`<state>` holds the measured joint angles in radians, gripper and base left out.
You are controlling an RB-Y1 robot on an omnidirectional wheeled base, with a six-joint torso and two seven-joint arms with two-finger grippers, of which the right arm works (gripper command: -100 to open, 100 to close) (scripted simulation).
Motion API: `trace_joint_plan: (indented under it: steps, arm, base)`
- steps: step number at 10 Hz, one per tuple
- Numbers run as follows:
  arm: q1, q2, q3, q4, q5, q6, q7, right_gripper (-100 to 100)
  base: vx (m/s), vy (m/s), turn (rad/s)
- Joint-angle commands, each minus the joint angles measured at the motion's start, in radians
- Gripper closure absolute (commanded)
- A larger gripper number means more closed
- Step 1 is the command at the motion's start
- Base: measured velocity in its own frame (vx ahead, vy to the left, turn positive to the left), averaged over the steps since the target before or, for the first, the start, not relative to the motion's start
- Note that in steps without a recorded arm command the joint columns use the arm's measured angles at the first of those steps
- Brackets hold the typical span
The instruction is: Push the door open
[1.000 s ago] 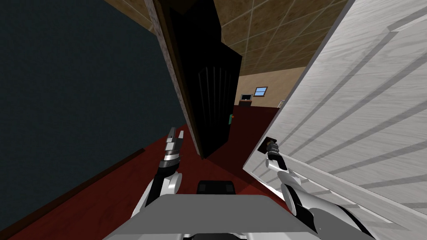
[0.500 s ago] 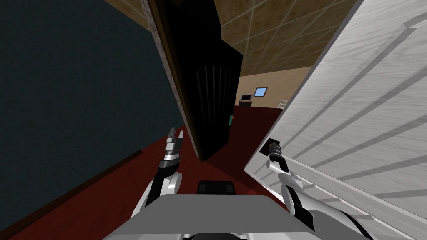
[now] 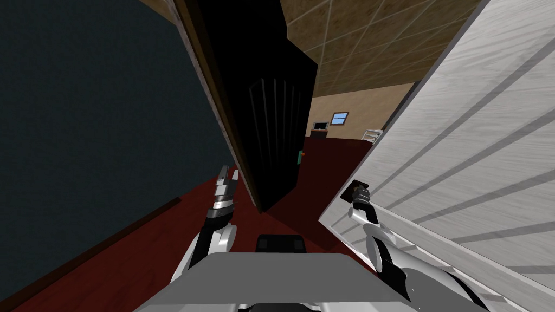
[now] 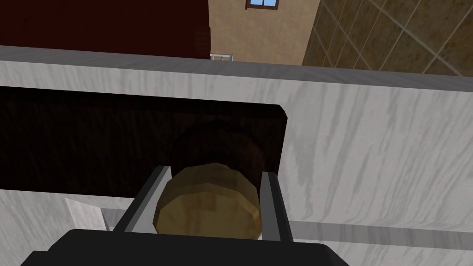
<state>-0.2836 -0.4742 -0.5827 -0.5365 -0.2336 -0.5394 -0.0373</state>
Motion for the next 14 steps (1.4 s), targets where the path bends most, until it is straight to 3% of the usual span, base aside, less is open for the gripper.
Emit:
trace_joint_plan:
  steps: [1, 5, 11, 14]
  arm:
    - [0.015, 0.001, -0.034, -0.017, 0.001, 0.011, 0.015, 100]
    - [0.016, 0.004, -0.072, -0.015, 0.006, 0.014, 0.030, 100]
    - [0.019, 0.013, -0.171, -0.011, 0.019, 0.021, 0.070, 100]
    - [0.020, 0.015, -0.196, -0.010, 0.022, 0.023, 0.080, 100]
  base:
    - [0.067, -0.001, -0.003]
    - [0.095, -0.016, -0.010]
    - [0.127, -0.018, -0.013]
    - [0.122, -0.024, -0.019]
